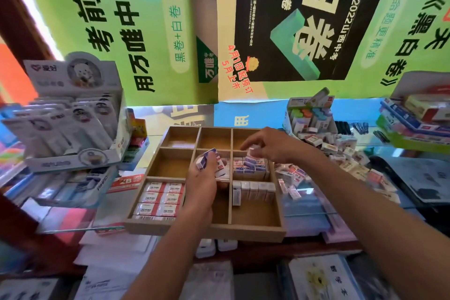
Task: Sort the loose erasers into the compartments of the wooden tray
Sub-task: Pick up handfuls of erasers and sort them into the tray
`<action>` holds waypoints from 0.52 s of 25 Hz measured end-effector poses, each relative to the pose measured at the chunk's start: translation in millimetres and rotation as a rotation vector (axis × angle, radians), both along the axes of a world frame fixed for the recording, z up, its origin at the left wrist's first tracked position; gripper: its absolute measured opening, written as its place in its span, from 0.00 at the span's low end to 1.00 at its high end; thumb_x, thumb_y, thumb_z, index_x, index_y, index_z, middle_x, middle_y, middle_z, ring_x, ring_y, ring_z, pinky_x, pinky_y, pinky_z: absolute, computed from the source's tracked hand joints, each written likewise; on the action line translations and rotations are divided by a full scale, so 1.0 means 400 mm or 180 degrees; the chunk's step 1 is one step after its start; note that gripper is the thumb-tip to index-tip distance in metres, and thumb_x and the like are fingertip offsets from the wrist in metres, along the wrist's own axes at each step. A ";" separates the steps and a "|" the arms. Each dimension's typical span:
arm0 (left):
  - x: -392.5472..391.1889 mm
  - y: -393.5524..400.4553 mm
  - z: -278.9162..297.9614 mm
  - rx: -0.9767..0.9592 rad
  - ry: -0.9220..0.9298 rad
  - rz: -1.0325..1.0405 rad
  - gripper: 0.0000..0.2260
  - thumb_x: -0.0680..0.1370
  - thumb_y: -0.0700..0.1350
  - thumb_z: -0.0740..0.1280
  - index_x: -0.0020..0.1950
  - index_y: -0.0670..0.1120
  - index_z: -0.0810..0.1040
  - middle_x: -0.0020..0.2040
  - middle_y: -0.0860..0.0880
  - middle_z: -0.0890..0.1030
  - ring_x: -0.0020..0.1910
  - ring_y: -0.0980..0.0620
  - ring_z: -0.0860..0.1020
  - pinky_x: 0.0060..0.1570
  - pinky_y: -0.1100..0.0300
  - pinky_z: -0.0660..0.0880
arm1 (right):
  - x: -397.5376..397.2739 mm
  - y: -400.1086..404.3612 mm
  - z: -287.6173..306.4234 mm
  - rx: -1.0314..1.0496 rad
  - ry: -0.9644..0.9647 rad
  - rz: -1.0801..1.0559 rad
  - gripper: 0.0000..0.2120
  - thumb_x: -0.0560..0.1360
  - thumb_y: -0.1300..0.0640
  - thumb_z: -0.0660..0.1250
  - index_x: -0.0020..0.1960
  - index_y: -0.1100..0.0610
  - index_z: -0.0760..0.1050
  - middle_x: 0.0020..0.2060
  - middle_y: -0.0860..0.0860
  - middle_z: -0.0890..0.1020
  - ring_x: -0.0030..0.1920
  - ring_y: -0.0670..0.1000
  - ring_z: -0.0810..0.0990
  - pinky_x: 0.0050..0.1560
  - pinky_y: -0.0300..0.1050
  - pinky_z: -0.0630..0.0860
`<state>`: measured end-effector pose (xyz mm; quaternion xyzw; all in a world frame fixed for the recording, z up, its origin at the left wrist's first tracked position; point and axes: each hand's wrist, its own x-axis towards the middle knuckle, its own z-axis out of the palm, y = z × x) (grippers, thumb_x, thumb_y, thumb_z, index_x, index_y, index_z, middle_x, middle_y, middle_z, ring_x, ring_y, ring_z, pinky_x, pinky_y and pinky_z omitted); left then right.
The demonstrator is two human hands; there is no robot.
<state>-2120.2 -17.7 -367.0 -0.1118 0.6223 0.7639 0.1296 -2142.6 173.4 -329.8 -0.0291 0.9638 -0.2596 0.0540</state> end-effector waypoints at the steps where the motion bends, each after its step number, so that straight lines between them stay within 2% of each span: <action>1: 0.000 0.000 -0.006 -0.0145 0.0059 -0.0004 0.13 0.81 0.57 0.63 0.59 0.51 0.74 0.49 0.47 0.85 0.46 0.50 0.85 0.50 0.51 0.82 | -0.018 -0.007 -0.010 0.0115 0.0017 0.0043 0.13 0.78 0.60 0.68 0.61 0.53 0.79 0.58 0.48 0.79 0.54 0.48 0.77 0.52 0.42 0.73; 3: 0.005 -0.002 -0.013 -0.0355 0.0243 -0.0073 0.13 0.81 0.58 0.61 0.60 0.53 0.74 0.50 0.48 0.84 0.46 0.51 0.84 0.44 0.57 0.81 | -0.044 -0.015 -0.035 0.0371 0.0014 0.0051 0.14 0.77 0.61 0.69 0.62 0.53 0.76 0.60 0.50 0.77 0.53 0.48 0.74 0.51 0.41 0.69; 6: 0.014 0.000 -0.008 -0.0574 0.0454 -0.0198 0.10 0.81 0.57 0.60 0.58 0.55 0.74 0.50 0.48 0.84 0.44 0.52 0.83 0.31 0.67 0.76 | -0.051 -0.004 -0.065 0.0574 0.0194 -0.0040 0.14 0.76 0.59 0.70 0.60 0.51 0.77 0.61 0.50 0.73 0.56 0.49 0.73 0.56 0.45 0.72; 9: 0.016 0.003 -0.008 -0.0547 0.0418 -0.0266 0.11 0.82 0.56 0.60 0.59 0.53 0.74 0.50 0.48 0.83 0.41 0.55 0.84 0.28 0.68 0.75 | -0.029 0.006 -0.086 0.0505 0.0417 0.0073 0.11 0.76 0.57 0.70 0.58 0.52 0.79 0.59 0.50 0.76 0.56 0.51 0.76 0.57 0.46 0.75; 13: 0.017 -0.001 -0.010 -0.0558 0.0483 -0.0297 0.12 0.82 0.53 0.60 0.60 0.49 0.75 0.47 0.46 0.83 0.32 0.61 0.82 0.26 0.70 0.73 | -0.016 0.016 -0.097 0.0581 0.0497 0.0168 0.14 0.76 0.53 0.72 0.61 0.49 0.80 0.59 0.47 0.81 0.57 0.50 0.77 0.57 0.49 0.75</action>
